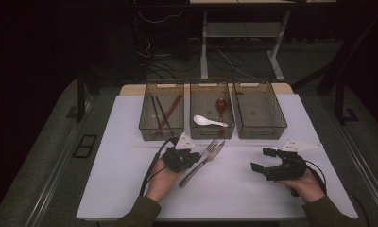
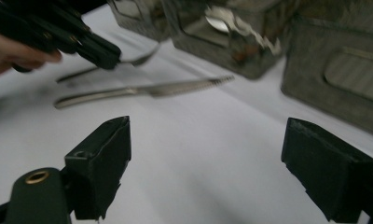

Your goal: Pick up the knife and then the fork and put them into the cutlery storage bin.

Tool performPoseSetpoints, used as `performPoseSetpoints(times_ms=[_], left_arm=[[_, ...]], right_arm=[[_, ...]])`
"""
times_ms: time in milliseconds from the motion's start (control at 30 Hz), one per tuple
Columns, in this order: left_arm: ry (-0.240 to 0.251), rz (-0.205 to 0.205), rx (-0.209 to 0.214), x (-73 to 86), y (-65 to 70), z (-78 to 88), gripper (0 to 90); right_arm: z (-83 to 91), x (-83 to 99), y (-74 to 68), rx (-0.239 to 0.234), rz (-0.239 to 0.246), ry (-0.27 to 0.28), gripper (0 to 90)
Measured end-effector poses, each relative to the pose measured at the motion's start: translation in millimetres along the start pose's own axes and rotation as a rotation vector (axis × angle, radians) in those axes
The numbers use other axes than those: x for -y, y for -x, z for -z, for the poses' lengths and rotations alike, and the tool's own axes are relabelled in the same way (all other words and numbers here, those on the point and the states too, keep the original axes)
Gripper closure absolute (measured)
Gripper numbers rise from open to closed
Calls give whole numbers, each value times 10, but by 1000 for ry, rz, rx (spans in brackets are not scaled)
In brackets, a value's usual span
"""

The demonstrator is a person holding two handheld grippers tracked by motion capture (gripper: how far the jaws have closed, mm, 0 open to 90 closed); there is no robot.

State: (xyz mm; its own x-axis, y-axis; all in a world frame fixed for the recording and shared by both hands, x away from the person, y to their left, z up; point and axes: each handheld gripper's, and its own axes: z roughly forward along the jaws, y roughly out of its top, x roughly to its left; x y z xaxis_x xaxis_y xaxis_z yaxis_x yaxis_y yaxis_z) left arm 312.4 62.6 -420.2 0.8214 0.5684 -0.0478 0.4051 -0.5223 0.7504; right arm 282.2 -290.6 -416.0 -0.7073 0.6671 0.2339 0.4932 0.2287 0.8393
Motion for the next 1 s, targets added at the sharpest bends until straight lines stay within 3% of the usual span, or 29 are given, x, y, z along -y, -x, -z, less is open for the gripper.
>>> performPoseSetpoints(times_ms=[200, 300, 600, 1000], left_arm=[[19, -6, 13, -42, 51, 34, 848], [24, -11, 19, -65, 86, 42, 848], [46, -23, 32, -116, 194, 34, 848], [66, -36, 20, -139, 234, 50, 848]], right_arm=[[-127, -162, -47, -52, 5, -18, 169], [-204, -245, -89, -68, 18, -23, 217], [-520, -493, -155, -128, -4, -17, 337], [-855, -557, -170, -209, -59, -54, 606]])
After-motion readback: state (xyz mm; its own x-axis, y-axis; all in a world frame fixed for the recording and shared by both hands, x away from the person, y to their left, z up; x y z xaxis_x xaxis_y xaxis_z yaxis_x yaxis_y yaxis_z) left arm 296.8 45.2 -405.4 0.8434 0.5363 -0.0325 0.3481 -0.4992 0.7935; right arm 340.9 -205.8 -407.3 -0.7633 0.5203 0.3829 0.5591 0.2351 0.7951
